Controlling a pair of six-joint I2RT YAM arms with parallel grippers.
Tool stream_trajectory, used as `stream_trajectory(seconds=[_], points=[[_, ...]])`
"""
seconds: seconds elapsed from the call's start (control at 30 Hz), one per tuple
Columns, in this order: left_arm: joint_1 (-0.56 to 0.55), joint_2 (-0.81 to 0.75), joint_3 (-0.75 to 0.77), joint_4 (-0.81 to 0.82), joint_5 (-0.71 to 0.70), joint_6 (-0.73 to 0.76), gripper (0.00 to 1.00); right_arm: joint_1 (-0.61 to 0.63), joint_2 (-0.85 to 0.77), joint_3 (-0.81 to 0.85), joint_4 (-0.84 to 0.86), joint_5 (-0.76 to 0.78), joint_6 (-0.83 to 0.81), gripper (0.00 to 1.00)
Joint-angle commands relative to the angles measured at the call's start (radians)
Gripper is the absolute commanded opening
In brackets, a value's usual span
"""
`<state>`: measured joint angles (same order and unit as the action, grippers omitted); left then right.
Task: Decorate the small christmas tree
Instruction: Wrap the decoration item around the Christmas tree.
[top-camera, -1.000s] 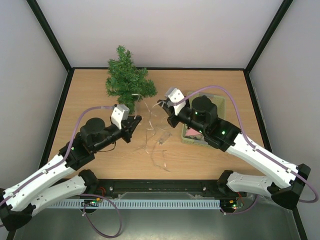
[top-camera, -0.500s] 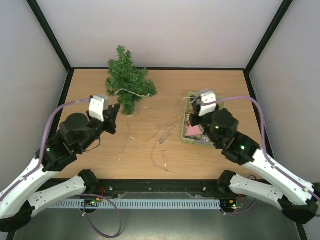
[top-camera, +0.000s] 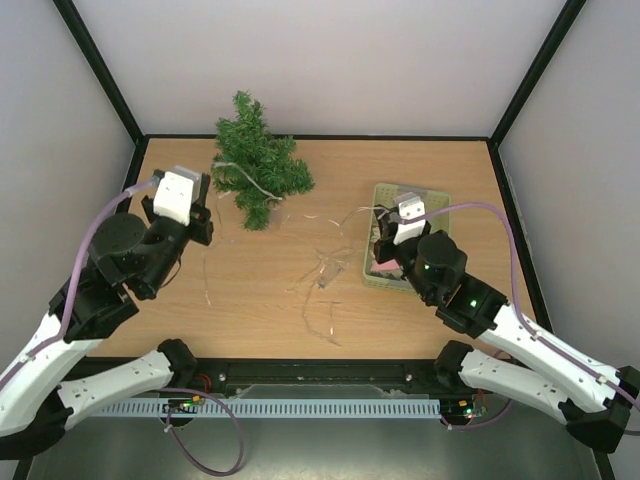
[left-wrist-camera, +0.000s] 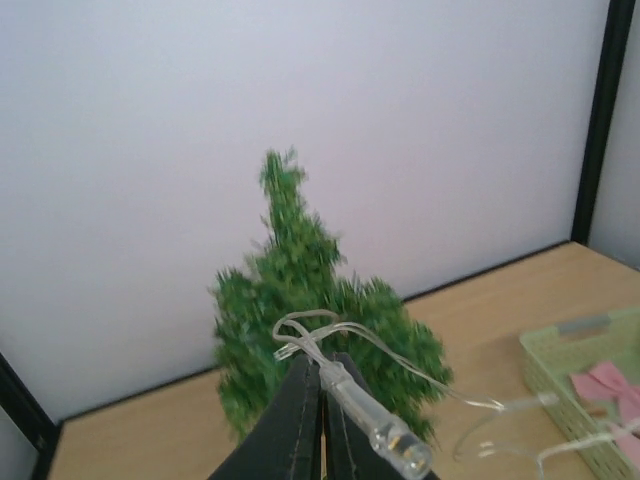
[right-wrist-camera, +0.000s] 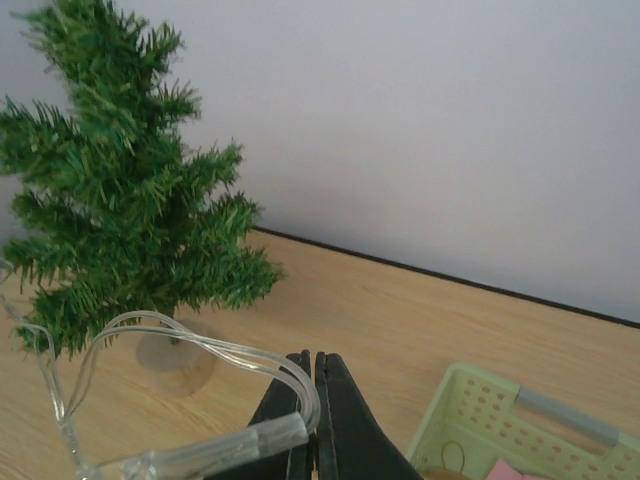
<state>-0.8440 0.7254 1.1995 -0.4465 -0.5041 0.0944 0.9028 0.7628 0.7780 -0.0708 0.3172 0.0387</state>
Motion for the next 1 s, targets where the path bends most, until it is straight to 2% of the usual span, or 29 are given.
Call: stream_trajectory(seconds=[0.0,0.27,0.43,0.53,0.63,0.83,0.97], points=[[-0.004,0.110,0.145,0.122,-0.063,0.152,0.03,0.001,-0.037,0.061,0.108,0.033,-0.017,0.02],[-0.001,0.314,0.427,0.169,0.002,0.102,0.02,0.001,0.046,0.233,0.179,0.043,-0.088,0.02],[0.015,0.428,0.565,0.233,0.129,0.057,0.02,0.001,0.135,0.331,0.208,0.150,-0.196,0.02],[0.052,0.522,0.674,0.233,0.221,0.036,0.02,-0.003,0.197,0.365,0.259,0.260,-0.279,0.02],[0.100,0.617,0.777,0.234,0.281,0.007,0.02,-0.015,0.238,0.417,0.263,0.294,-0.307,0.02],[0.262,0.685,0.802,0.351,0.435,-0.157,0.02,-0.100,0.287,0.474,0.265,0.276,-0.327,0.02],[0.345,0.707,0.806,0.401,0.444,-0.180,0.02,-0.173,0.301,0.491,0.244,0.202,-0.304,0.02]])
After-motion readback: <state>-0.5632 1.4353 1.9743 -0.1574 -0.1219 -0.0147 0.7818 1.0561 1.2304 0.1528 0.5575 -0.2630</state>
